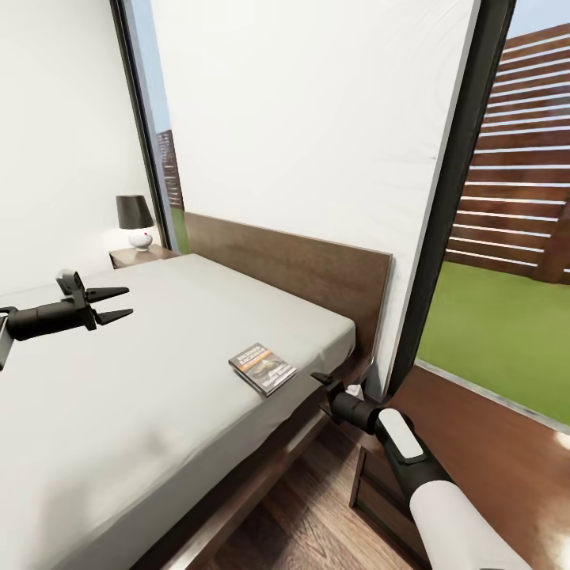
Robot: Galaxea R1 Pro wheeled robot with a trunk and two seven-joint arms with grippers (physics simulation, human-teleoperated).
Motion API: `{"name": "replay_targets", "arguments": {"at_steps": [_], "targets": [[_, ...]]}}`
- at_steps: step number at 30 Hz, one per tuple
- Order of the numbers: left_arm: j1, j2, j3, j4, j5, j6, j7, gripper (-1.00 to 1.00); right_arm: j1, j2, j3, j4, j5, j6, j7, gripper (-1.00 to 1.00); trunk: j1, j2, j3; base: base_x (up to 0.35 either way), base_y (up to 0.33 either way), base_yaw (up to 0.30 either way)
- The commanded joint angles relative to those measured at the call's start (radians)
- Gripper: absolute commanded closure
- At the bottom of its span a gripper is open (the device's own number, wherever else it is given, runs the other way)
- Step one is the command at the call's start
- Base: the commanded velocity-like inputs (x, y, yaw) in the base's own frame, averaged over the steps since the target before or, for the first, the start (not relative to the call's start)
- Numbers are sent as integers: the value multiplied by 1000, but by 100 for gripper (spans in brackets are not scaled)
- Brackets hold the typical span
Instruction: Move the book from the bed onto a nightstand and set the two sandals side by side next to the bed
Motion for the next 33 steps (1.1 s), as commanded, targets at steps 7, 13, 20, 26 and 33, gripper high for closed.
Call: {"name": "replay_targets", "arguments": {"at_steps": [7,13,20,26,33], "targets": [[-1,-1,4,0,-11,10,-8,-100,-1,1,-6,0,3,6,2,-100,0,0,-1,0,0,0],[0,-1,4,0,-11,10,-7,-100,-1,0,-6,0,2,7,2,-100,0,0,-1,0,0,2],[-1,-1,4,1,-11,10,-6,-100,-1,0,-6,0,2,6,3,-100,0,0,-1,0,0,106],[-1,0,4,1,-11,10,-6,-100,-1,0,-6,0,1,6,3,-100,0,0,-1,0,0,92],[0,-1,4,1,-11,10,-6,-100,-1,0,-6,-1,1,6,4,-100,0,0,-1,0,0,23]]}}
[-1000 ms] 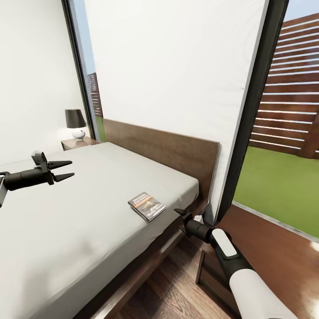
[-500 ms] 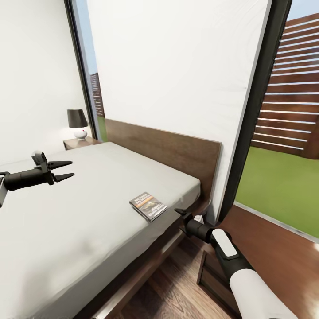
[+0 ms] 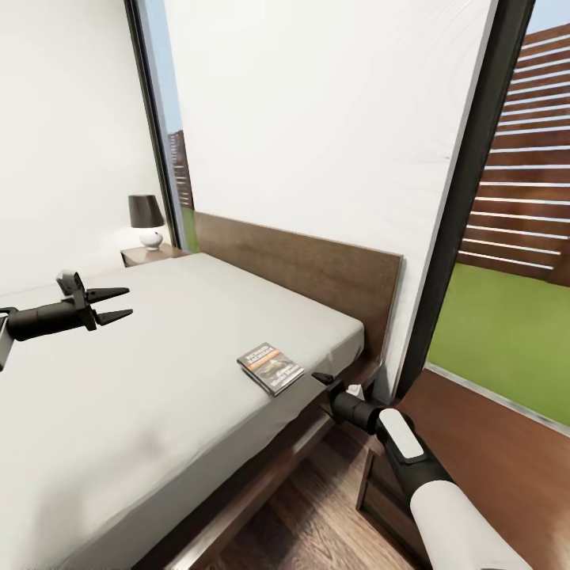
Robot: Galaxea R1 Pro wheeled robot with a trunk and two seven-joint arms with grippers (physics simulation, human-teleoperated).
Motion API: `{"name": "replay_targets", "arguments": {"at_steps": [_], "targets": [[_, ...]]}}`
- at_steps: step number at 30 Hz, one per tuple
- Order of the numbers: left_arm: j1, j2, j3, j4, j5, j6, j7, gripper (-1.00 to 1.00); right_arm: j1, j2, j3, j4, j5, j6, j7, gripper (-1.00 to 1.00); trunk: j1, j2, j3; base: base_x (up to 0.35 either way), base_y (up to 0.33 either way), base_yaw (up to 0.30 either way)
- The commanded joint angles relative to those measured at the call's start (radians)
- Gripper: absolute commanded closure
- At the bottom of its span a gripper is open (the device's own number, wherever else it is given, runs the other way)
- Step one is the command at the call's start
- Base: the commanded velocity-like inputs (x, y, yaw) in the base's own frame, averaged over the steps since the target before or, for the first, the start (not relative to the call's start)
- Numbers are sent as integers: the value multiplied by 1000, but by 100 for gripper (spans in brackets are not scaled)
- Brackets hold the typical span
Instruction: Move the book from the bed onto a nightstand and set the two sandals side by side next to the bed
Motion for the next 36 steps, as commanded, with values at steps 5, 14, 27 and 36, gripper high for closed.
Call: {"name": "replay_targets", "arguments": {"at_steps": [5,14,27,36], "targets": [[-1,-1,4,0,-11,10,-8,-100,-1,1,-6,0,4,8,3,-100,0,0,-1,0,0,6],[-1,-1,4,0,-11,10,-8,-100,-1,0,-7,-1,4,7,3,-100,0,0,-1,0,0,76],[-1,0,4,0,-11,8,-6,-100,-1,-1,-7,-1,4,8,4,-100,0,0,-1,0,0,139],[-1,1,4,0,-11,8,-6,-100,-1,-1,-7,-1,4,8,5,-100,0,0,-1,0,0,33]]}}
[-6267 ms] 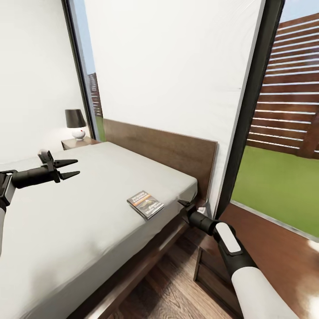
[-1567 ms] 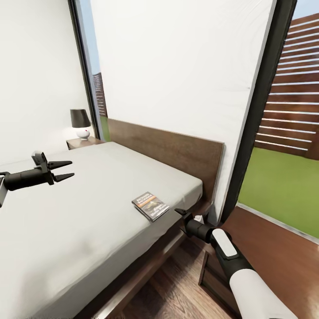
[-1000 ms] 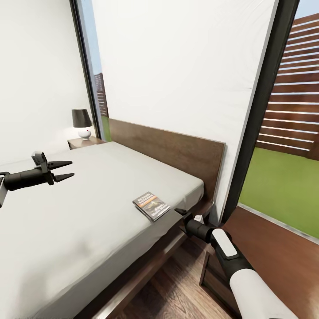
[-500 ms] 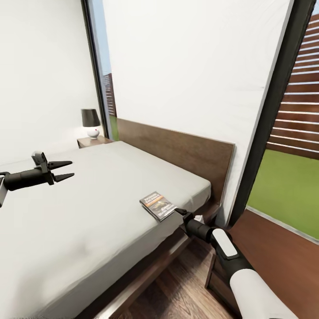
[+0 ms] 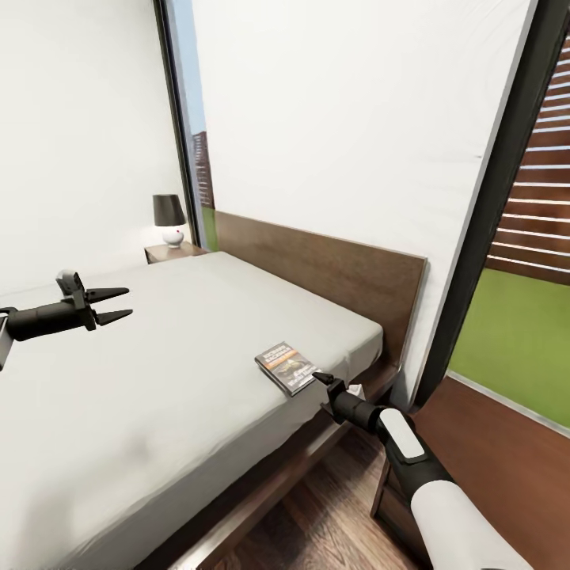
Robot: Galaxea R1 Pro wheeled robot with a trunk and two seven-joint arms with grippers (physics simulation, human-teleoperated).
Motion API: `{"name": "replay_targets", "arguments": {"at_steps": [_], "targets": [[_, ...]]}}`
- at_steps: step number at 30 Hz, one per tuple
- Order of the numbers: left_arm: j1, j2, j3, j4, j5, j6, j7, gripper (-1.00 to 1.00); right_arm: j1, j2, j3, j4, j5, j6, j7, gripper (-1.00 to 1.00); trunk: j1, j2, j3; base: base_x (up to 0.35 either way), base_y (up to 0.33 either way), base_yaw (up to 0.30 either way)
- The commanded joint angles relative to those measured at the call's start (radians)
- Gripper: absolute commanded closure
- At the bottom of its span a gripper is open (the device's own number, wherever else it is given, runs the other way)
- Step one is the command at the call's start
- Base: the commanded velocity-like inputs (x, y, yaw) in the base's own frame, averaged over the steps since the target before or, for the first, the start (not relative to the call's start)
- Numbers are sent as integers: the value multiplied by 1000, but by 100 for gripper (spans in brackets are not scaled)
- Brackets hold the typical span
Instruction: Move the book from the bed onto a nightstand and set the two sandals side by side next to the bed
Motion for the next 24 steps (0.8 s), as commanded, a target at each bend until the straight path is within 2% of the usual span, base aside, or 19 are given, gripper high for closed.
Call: {"name": "replay_targets", "arguments": {"at_steps": [1,24], "targets": [[-1,-1,4,0,-11,10,-8,-100,-1,1,-6,0,3,7,3,-100,0,0,-1,0,0,9],[-1,0,4,0,-11,10,-8,-100,0,1,-7,0,3,6,0,-100,0,0,-1,0,0,1]]}}
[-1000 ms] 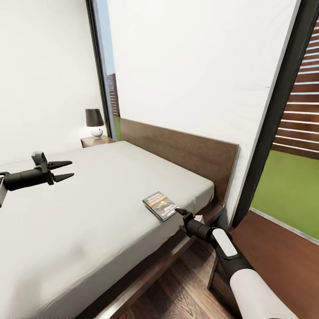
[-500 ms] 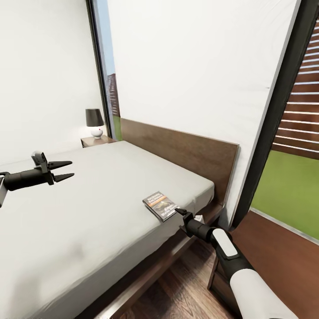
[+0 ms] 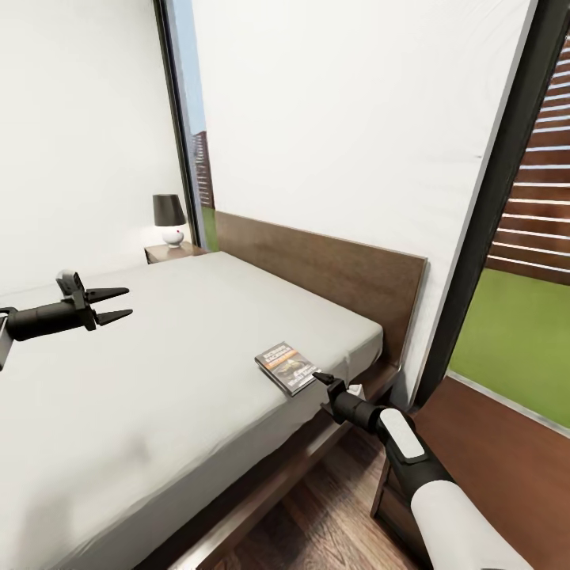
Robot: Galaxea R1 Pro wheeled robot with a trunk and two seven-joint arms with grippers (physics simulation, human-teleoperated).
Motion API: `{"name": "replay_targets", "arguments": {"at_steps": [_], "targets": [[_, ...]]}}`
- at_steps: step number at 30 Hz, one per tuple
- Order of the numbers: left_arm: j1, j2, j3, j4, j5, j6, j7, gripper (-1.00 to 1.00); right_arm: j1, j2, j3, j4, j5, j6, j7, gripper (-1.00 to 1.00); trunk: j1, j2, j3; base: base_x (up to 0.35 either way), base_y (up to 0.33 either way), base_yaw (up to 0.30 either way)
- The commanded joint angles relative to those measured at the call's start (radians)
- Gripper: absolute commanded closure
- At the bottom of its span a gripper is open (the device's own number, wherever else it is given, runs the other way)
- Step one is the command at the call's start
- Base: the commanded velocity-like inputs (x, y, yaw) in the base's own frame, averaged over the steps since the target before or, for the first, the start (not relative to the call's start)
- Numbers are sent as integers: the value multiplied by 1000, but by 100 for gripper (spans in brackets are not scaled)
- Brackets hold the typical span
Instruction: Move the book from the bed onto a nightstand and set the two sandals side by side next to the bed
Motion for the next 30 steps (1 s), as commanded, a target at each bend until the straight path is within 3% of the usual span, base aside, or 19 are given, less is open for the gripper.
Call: {"name": "replay_targets", "arguments": {"at_steps": [1,30], "targets": [[-1,-1,4,0,-11,10,-8,-100,-1,1,-6,0,3,7,3,-100,0,0,-1,0,0,0],[-1,3,4,0,-11,10,-8,-100,-1,0,-6,0,5,7,2,-100,0,0,-1,0,0,60]]}}
